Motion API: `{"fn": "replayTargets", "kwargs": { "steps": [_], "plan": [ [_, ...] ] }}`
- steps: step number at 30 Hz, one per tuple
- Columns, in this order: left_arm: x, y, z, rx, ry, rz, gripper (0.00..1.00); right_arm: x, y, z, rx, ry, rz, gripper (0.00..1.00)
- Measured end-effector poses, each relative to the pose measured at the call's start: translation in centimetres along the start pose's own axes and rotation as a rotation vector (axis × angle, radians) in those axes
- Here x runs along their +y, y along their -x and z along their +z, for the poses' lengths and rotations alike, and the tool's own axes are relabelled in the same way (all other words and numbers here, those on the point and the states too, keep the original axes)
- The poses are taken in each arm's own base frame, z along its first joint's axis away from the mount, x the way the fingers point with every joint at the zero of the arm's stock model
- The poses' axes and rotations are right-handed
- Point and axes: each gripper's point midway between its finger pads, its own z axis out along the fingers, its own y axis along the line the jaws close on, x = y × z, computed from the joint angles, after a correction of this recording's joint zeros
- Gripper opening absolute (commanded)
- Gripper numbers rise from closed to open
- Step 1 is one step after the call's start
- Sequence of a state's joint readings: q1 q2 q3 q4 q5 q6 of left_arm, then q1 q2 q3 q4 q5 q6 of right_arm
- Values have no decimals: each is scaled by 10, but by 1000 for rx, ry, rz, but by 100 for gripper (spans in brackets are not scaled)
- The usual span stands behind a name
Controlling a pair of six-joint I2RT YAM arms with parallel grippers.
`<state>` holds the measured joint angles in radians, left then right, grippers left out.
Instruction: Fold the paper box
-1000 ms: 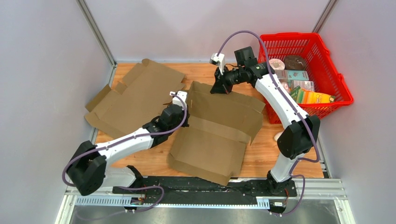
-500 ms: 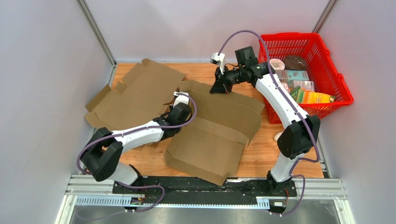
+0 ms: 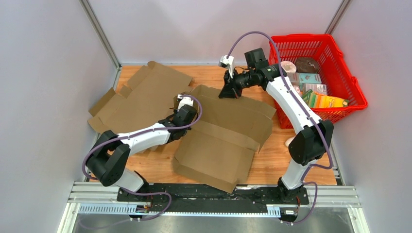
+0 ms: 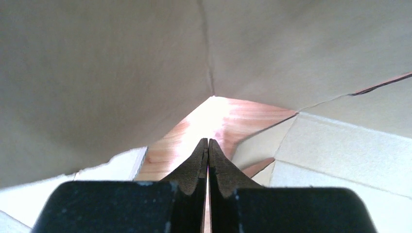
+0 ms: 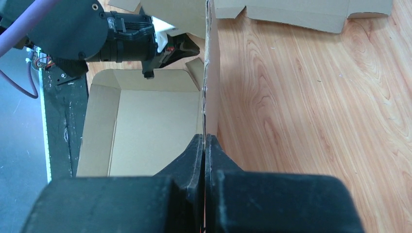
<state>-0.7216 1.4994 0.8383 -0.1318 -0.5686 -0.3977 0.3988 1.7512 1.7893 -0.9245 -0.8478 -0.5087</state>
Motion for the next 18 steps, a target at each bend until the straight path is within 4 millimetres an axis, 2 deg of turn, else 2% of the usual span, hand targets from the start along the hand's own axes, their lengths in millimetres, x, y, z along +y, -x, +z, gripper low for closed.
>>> {"fn": "replayTargets", "kwargs": {
  "steps": [4,8,11,18],
  "plan": [
    [8,-11,1,30,-16,-19,7,0,0,-1,1,0,-6,0],
    [3,-11,1,35,-50,-29,3,1,0,-1,5,3,-6,0],
    [-7,-11,0,50,-102,-32,1,2,0,-2,5,3,-5,0],
    [-48,-9,-10,59,-325,-97,1,2,2,-2,3,4,-9,0]
  ]
}}
